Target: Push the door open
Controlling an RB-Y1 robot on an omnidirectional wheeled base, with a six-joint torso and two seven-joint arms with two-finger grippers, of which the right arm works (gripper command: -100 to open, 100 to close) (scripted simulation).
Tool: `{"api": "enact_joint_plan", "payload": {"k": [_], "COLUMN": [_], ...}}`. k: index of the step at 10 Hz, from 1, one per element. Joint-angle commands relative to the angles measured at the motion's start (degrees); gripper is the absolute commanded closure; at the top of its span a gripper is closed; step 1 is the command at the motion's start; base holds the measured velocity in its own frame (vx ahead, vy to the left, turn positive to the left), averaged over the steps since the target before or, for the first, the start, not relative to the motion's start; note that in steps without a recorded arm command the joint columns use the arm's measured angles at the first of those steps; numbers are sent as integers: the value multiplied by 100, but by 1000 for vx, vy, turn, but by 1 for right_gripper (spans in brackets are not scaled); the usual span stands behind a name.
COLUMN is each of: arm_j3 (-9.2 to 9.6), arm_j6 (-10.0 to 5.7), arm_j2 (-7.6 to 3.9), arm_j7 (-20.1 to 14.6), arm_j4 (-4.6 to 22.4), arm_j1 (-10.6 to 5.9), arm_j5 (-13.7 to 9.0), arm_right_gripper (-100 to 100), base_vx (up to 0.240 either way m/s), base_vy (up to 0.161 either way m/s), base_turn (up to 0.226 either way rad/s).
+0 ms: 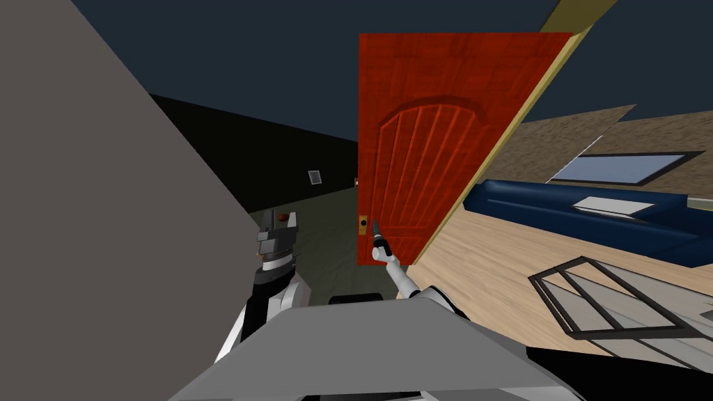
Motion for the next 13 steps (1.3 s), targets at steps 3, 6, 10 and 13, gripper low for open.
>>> {"api": "enact_joint_plan", "payload": {"k": [3, 6, 10, 13], "arm_j3": [227, 418, 639, 780], "arm_j6": [-162, -291, -442, -538], "arm_j2": [16, 99, 282, 468], "arm_j7": [436, 793, 1207, 1472], "arm_j4": [66, 115, 172, 208], "arm_j1": [-70, -125, -190, -231], "arm_j5": [-587, -1080, -1653, -2019], "arm_right_gripper": [-100, -100, -100, -100], "base_vx": [-98, -97, -85, -71], "base_vy": [-26, -8, 19, 56], "base_turn": [6, 6, 6, 7]}}
